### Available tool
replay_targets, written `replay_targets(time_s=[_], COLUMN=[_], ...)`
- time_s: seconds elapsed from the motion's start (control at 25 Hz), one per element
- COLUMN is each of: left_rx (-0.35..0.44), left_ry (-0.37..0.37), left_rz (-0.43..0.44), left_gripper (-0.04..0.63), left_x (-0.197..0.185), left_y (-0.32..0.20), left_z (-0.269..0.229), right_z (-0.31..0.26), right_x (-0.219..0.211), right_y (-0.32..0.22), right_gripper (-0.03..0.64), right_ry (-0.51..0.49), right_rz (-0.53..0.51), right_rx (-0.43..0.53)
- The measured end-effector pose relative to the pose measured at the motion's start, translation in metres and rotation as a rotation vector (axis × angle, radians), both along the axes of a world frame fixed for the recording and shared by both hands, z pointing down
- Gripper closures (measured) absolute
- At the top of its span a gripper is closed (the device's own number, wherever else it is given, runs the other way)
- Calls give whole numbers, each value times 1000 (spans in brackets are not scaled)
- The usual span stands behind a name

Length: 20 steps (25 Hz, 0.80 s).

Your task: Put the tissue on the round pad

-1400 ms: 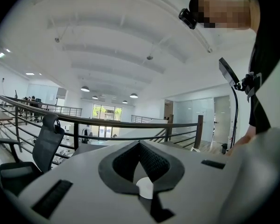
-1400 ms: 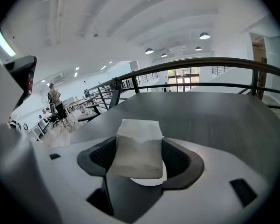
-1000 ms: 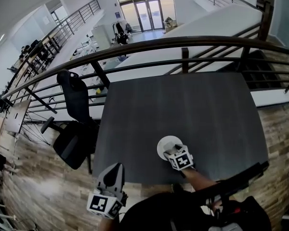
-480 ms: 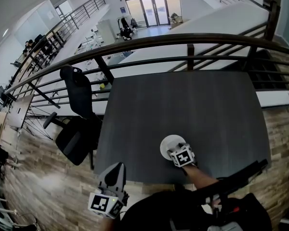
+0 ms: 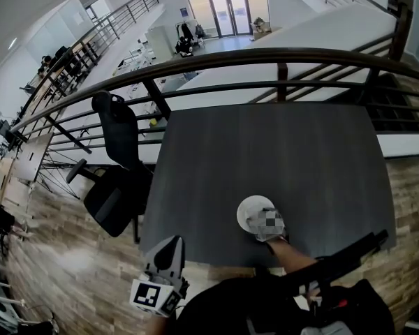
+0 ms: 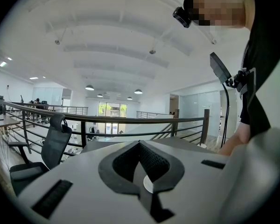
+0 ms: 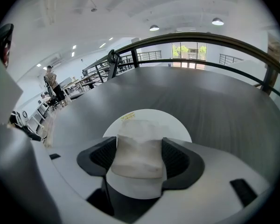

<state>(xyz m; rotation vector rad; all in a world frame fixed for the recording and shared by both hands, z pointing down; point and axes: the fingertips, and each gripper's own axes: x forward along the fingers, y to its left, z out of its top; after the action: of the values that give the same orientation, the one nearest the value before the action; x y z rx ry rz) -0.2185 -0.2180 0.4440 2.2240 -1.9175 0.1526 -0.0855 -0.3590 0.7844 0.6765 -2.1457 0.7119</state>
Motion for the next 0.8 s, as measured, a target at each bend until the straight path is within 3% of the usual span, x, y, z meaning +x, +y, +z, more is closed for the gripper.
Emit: replay_targets(time_s=[0.36, 0.68, 0.8], left_rx=[8, -13, -10], left_ry=[0, 0, 1], left_rz=[7, 7, 2], left_gripper=[601, 600, 601], left_x=[2, 0, -2], left_y=[0, 8, 12], left_z=[1, 4, 2], right_z=[18, 18, 16], right_x=[15, 16, 15], right_y=[7, 15, 9], right_gripper=[310, 310, 308], right_ry=[168, 169, 161], right_rz=[-68, -73, -64], right_rx=[-9, -41, 0])
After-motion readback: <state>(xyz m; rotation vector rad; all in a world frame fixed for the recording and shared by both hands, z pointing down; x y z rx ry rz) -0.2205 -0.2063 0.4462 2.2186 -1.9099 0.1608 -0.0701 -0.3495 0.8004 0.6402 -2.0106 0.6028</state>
